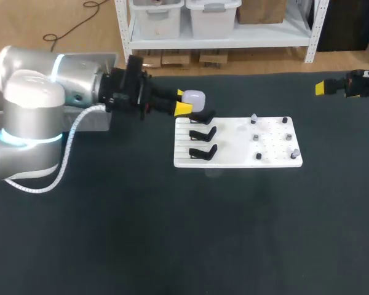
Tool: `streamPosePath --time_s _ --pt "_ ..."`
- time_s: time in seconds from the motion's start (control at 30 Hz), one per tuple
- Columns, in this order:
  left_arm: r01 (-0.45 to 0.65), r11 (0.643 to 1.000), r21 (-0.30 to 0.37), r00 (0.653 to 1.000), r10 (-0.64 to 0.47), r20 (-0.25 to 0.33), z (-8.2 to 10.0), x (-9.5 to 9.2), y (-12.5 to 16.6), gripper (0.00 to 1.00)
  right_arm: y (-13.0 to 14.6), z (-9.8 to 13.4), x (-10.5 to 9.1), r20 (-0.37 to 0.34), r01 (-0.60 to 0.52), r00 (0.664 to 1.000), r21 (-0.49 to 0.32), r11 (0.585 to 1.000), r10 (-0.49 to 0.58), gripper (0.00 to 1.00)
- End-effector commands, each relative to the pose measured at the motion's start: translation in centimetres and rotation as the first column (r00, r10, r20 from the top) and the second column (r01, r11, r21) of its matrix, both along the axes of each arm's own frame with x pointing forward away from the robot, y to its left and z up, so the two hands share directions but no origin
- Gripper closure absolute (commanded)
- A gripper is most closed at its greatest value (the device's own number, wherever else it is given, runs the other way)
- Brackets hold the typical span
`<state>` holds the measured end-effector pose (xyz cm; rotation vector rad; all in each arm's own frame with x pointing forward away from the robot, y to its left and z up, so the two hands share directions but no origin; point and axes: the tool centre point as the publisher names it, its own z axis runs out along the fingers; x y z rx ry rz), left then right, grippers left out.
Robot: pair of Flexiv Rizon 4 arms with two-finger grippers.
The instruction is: Pick up each earbud case from the left stands, insert the matching earbuds, close the lid, and place the case in the box.
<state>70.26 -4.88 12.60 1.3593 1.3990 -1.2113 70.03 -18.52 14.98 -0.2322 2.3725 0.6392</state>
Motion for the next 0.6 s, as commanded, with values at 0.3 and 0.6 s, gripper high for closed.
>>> streamPosePath --time_s 0.3,0.6 --pt "-0.018 0.999 -0.028 1.0 0.018 -0.008 1.41 -1.58 1.54 1.0 -0.01 0.02 -0.05 0.0 0.001 1.0 -0.001 1.0 -0.001 0.0" --pt "-0.018 0.999 -0.028 1.0 0.018 -0.008 1.41 -1.58 1.54 1.0 -0.01 0.02 -0.05 0.0 0.001 1.0 -0.001 1.0 -0.001 0.0"
